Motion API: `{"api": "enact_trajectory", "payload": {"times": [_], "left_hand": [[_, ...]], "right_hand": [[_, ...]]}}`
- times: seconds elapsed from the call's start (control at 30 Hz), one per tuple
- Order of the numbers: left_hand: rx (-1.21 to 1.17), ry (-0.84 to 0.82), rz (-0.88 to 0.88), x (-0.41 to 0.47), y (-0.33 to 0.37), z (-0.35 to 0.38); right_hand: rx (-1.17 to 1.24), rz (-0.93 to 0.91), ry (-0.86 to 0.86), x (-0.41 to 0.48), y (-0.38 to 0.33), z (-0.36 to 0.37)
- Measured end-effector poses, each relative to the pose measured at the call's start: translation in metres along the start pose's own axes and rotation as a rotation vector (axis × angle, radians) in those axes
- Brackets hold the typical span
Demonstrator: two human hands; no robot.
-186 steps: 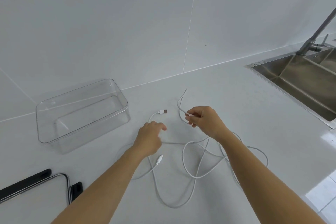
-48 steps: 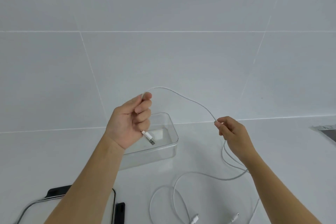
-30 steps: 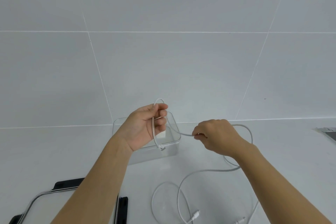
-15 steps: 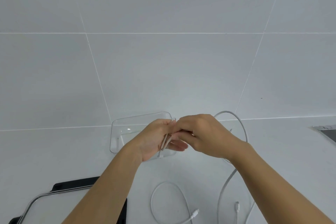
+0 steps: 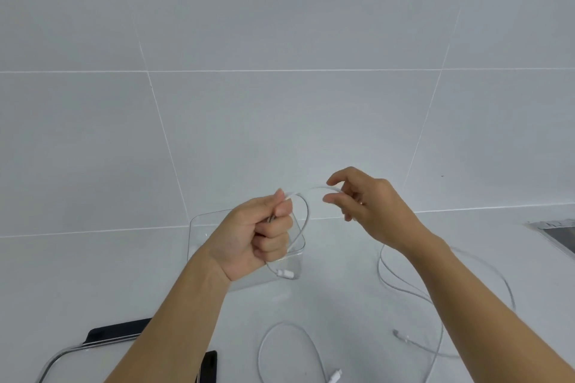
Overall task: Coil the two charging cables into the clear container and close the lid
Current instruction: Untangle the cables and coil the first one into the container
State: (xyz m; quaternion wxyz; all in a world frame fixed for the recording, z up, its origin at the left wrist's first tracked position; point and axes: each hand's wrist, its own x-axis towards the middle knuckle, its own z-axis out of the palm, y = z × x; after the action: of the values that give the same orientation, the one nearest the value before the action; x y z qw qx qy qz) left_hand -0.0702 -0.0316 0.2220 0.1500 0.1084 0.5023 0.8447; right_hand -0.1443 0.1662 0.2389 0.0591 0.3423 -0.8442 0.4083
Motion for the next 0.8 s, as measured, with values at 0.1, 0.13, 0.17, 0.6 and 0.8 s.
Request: {"api": "enact_trajectory", "payload": {"times": [0.1, 0.13, 0.17, 0.6, 0.8], "left_hand": [[-0.234, -0.236, 0.031, -0.003, 0.010, -0.008], [-0.335, -0.322, 0.033, -0.003, 0.014, -0.010], [-0.407, -0.361, 0.042, -0.004, 0.017, -0.011], [-0.434, -0.242, 0.092, -0.014, 0.025, -0.023], [-0.412, -0.132, 0.154, -0.007, 0.023, -0.024]], "right_hand": [[0.058, 0.055, 0.092, 0.001, 0.009, 0.000], [0.103, 0.078, 0.126, 0.001, 0.012, 0.000], [0.149, 0.093, 0.154, -0.001, 0.016, 0.000], [-0.579, -0.172, 0.470, -0.013, 0.034, 0.006], [-0.908, -0.193, 0.077, -0.017, 0.025, 0.032]]}}
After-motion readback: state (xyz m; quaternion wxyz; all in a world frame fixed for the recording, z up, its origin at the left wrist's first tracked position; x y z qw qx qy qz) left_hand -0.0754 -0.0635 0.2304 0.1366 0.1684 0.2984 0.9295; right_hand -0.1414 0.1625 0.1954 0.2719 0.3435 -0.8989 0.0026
